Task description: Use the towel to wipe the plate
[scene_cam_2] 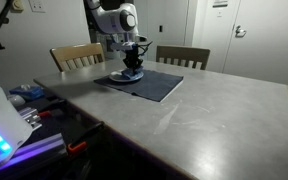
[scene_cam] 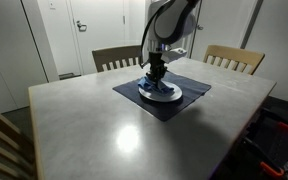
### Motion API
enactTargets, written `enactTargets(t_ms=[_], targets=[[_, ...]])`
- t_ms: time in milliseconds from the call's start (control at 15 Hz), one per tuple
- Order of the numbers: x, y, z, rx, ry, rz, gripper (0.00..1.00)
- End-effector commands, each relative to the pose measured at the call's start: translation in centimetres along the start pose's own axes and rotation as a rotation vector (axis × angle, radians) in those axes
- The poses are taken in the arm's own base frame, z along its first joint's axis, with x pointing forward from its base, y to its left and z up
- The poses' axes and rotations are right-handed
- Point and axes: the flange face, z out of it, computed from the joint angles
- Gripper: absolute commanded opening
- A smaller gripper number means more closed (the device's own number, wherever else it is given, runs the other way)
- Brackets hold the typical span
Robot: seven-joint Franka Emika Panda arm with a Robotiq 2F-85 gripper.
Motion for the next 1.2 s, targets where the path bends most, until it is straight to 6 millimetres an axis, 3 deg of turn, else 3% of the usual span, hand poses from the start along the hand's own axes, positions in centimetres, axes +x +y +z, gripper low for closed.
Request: enactTargets(t_ms=[0,267,600,800,1133], targets=[[0.1,-2.9,3.6,0.102,-0.04,-0.153,0.02],[-0.6,-4.2,3.7,0.132,-0.143,-0.28,0.02],[-2.0,-3.7,4.6,0.083,-0.322,-0.272,0.02],[-2.9,-2.6,5.1,0.025,-0.405,-0.184,0.02],[-3.0,1.2,6.8,-0.048,-0.443,0.081,0.02]])
